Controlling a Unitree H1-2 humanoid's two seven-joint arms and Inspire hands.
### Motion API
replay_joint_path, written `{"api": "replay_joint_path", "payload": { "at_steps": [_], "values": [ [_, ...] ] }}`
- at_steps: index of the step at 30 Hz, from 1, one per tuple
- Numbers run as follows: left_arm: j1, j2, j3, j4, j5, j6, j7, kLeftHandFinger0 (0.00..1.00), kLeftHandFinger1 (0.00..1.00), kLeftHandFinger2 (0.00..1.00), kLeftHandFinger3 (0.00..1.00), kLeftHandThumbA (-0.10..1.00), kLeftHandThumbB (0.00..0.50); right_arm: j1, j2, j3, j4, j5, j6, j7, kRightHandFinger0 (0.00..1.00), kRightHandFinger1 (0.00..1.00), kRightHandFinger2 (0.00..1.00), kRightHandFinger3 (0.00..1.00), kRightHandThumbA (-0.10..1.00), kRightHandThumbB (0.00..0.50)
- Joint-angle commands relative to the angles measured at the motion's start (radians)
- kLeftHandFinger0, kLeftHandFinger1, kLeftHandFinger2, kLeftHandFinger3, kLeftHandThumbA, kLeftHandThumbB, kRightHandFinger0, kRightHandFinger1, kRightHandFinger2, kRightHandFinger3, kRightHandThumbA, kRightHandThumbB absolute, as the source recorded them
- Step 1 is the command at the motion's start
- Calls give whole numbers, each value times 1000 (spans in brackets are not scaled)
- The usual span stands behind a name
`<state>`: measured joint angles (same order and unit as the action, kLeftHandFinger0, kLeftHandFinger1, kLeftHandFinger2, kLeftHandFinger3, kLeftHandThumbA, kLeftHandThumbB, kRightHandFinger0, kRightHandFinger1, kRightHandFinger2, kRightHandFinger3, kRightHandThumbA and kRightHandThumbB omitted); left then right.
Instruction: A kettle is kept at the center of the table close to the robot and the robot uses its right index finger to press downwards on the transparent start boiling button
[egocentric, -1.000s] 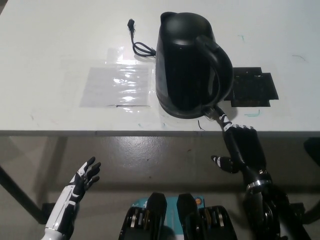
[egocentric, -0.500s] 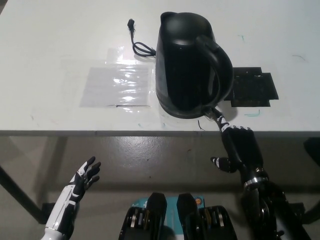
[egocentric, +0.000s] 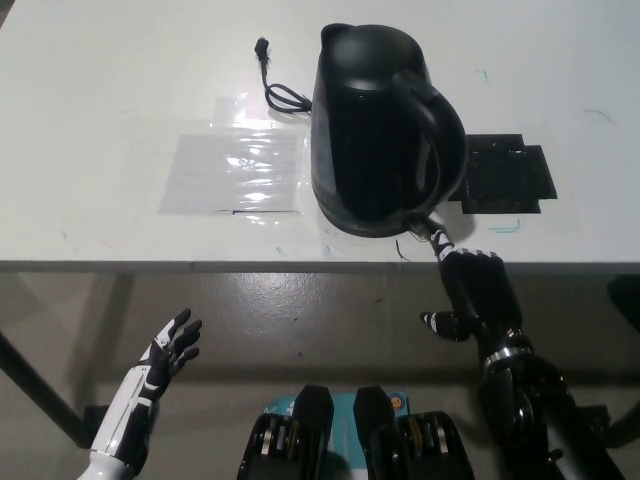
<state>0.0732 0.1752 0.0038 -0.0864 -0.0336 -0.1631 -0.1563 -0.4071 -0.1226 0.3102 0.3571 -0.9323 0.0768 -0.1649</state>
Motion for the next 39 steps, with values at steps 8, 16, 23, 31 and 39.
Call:
{"api": "replay_joint_path", "payload": {
  "at_steps": [8, 16, 23, 31, 39],
  "values": [
    [-12, 21, -1, -32, 1, -22, -11, 1000, 1000, 1000, 1000, 1000, 337, -54, -13, 10, 38, 23, -1, -34, 0, 0, 0, 1000, 986, 117],
    [-14, 21, 0, -28, 2, -29, -10, 1000, 1000, 1000, 1000, 1000, 327, -56, -14, 11, 50, 29, 14, -25, 0, 0, 8, 1000, 974, 113],
    [-17, 23, 0, -24, 0, -37, -12, 1000, 1000, 1000, 1000, 1000, 328, -67, -19, 16, 95, 32, 16, -31, 0, 0, 5, 1000, 1000, 123],
    [-16, 21, 1, -27, -7, -28, -14, 1000, 1000, 1000, 1000, 1000, 339, -79, -24, 31, 148, 38, 32, -23, 0, 6, 19, 1000, 1000, 132],
    [-21, 25, -1, -28, 2, -32, -13, 1000, 1000, 1000, 1000, 1000, 330, -92, -30, 53, 203, 42, 27, -38, 0, 0, 7, 1000, 1000, 151]
  ]
}}
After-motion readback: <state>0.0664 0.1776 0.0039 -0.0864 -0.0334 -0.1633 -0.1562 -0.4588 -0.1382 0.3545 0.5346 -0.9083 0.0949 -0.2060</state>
